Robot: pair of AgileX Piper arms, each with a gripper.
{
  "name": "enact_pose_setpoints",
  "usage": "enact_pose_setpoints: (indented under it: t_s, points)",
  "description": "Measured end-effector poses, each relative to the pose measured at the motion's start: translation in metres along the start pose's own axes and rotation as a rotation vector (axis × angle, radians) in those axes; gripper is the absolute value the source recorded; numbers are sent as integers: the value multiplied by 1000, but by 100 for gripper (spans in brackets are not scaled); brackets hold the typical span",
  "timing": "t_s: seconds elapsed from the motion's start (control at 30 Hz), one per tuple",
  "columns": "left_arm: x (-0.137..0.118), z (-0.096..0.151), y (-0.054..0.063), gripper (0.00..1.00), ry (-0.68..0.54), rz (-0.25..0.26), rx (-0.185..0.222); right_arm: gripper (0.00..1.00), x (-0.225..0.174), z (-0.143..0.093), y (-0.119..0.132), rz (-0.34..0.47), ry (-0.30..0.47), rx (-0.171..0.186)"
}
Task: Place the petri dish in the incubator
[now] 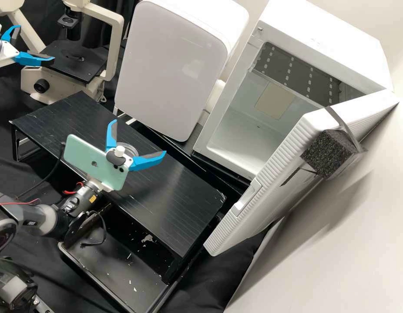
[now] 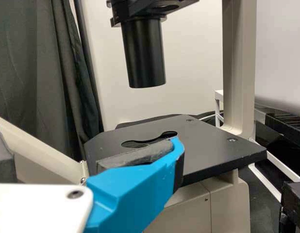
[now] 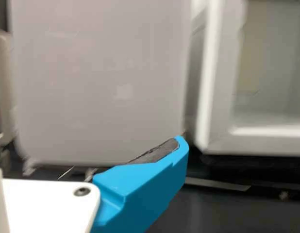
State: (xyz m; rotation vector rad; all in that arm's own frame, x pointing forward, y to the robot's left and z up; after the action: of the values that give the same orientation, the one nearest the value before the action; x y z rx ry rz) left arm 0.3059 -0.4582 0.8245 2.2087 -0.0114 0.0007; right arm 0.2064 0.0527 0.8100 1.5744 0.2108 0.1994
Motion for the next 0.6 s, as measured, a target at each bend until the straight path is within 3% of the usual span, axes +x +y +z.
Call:
enact_pose_setpoints:
  t_s: [0.17,0.6]
  points:
    - [0,0,0,100,0,0,0,100,-12,4,-12,-57,-28,-16]
    - [0,0,0,100,0,0,0,100,-13,17,-30,-150,-92,-12]
